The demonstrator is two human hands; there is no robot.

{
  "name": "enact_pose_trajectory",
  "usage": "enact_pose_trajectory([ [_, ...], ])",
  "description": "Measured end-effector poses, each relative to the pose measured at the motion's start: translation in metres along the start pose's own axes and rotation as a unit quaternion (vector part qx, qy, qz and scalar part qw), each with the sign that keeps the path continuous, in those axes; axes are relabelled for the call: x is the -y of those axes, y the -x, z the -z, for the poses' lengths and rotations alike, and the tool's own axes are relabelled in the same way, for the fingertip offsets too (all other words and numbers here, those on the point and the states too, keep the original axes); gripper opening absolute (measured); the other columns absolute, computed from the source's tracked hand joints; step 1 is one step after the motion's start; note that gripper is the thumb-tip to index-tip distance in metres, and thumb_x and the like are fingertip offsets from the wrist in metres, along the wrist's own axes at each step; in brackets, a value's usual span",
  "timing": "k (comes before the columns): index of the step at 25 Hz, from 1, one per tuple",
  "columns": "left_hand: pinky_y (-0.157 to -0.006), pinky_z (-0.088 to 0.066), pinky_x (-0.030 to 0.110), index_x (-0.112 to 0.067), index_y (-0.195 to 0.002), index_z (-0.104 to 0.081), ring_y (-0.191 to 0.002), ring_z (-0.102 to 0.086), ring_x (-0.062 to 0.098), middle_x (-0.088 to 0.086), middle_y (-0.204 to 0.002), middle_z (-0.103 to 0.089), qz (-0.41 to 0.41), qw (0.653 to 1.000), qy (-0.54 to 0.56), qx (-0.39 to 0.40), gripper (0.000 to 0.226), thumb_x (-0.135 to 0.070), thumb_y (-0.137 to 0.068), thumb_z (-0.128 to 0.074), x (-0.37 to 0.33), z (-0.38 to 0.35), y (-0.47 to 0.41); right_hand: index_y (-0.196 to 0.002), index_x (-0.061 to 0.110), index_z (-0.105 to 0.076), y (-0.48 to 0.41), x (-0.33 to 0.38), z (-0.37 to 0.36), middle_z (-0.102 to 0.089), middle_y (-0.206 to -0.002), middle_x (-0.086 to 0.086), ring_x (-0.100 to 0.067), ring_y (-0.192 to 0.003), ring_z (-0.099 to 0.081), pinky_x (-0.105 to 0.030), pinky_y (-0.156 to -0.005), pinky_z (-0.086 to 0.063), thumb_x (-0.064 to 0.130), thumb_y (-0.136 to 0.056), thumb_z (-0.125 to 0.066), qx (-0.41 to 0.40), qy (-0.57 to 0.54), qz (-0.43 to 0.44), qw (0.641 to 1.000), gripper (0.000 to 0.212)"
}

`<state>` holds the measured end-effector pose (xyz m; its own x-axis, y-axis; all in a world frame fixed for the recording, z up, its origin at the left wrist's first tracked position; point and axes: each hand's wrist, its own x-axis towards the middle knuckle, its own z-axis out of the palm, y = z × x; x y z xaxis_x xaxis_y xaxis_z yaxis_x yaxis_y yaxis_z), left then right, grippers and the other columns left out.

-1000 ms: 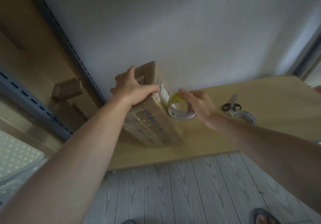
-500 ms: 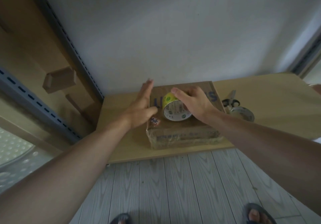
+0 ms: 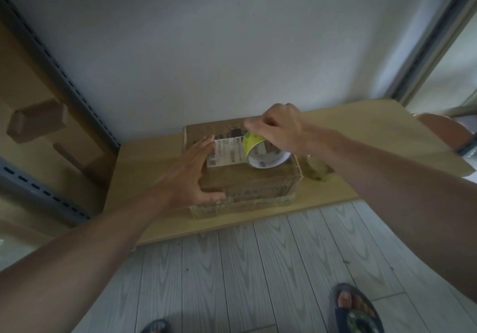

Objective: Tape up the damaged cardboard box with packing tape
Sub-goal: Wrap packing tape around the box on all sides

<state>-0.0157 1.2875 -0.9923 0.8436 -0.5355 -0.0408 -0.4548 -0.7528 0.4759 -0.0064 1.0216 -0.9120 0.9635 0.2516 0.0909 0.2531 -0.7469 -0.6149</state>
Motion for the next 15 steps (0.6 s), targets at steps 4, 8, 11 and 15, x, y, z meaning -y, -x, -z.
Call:
enact_pose_trajectory([
  [4, -0.125, -0.024, 0.042, -0.020, -0.163, -0.004, -0.146, 0.014, -0.012, -0.018, -0.167, 0.010, 0.002, 0.999, -0.052, 0.009, 0.135, -0.087, -0.059, -0.059, -0.001, -0.001, -0.002, -0.050, 0.021, -0.047, 0.025, -0.046, 0.049, -0.045, -0.047, 0.004, -0.015, -0.043, -0.044, -0.027, -0.049, -0.036, 0.054, -0.092, -0.056, -0.013, 0.153, -0.004, 0.988, 0.054],
  [8, -0.128, -0.009, 0.036, -0.017, -0.163, -0.004, -0.149, 0.016, -0.006, -0.011, -0.168, 0.011, -0.015, 0.996, -0.088, 0.005, 0.142, -0.104, -0.056, -0.038, 0.000, -0.001, -0.004, -0.056, 0.019, -0.048, 0.041, -0.077, 0.042, -0.047, -0.055, 0.006, -0.012, -0.054, -0.048, -0.027, -0.056, -0.037, 0.065, -0.081, -0.065, -0.014, 0.190, -0.032, 0.981, 0.055],
  [11, -0.127, -0.016, 0.040, -0.014, -0.162, -0.007, -0.149, 0.014, -0.006, -0.009, -0.169, 0.008, -0.021, 0.996, -0.081, -0.006, 0.139, -0.101, -0.060, -0.040, 0.001, -0.001, -0.004, -0.051, 0.023, -0.043, 0.038, -0.078, 0.039, -0.040, -0.050, 0.007, -0.010, -0.048, -0.043, -0.025, -0.050, -0.030, 0.061, -0.082, -0.068, -0.031, 0.176, -0.018, 0.984, 0.056],
  [15, -0.124, -0.026, 0.042, -0.016, -0.163, -0.006, -0.145, 0.018, -0.014, -0.011, -0.169, 0.009, -0.021, 0.997, -0.073, -0.004, 0.135, -0.095, -0.063, -0.049, 0.000, -0.001, -0.003, -0.062, 0.008, -0.063, 0.040, -0.092, 0.030, -0.058, -0.055, -0.008, -0.018, -0.047, -0.052, -0.026, -0.050, -0.042, 0.069, -0.081, -0.060, -0.036, 0.194, -0.014, 0.980, 0.064],
])
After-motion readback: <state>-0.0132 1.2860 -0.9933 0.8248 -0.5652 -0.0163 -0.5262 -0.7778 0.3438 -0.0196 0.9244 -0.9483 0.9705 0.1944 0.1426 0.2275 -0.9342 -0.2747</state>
